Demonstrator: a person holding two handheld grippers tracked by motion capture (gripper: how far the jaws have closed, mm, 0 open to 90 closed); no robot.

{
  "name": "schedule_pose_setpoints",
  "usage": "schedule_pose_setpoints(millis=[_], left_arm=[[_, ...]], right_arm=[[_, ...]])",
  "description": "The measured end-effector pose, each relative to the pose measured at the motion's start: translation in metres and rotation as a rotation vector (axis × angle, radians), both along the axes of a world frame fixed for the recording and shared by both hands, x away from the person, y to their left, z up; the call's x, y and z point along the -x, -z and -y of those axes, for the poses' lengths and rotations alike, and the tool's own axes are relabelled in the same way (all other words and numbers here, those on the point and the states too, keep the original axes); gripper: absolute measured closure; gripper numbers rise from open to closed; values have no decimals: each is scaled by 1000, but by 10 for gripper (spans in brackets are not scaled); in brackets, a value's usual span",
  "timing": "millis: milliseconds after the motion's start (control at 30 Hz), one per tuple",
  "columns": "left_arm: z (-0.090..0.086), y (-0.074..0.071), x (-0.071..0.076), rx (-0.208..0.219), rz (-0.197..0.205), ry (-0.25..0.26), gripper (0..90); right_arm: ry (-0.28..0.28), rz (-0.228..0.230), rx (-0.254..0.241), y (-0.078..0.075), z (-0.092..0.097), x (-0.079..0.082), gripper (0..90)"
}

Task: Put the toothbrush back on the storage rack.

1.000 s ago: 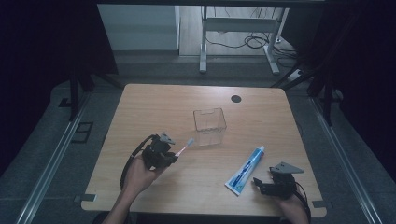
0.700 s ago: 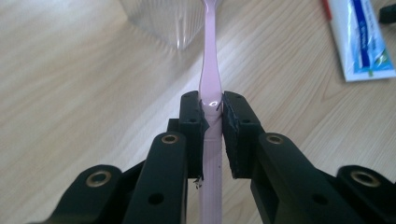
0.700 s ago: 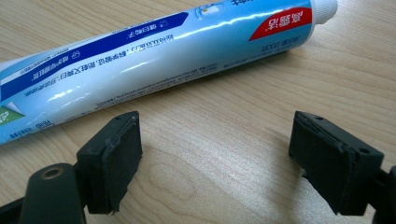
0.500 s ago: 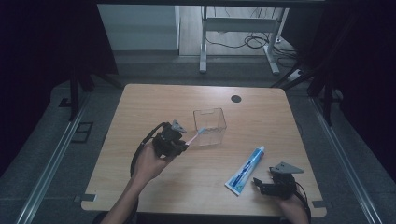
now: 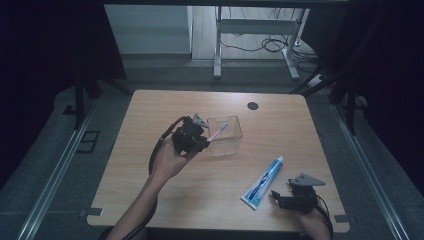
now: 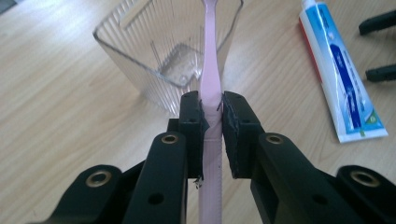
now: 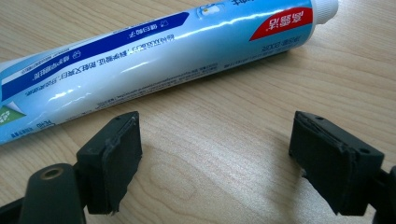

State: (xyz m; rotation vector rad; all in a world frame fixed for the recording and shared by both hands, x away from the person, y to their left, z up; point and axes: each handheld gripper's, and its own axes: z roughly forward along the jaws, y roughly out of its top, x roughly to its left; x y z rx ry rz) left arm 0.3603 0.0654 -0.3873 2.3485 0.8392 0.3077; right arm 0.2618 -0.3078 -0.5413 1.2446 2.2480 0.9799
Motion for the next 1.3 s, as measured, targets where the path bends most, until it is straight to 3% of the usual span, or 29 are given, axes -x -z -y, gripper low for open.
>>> schedule_pose_setpoints(millis=[467,1300], left_arm=[[18,-10,-24,25,35,12,788],[42,-18,-67,122,61,1,788]], right_arm=[[-5,-2,-1,0,0,0,167],[-10,-1,-1,0,0,1,165]])
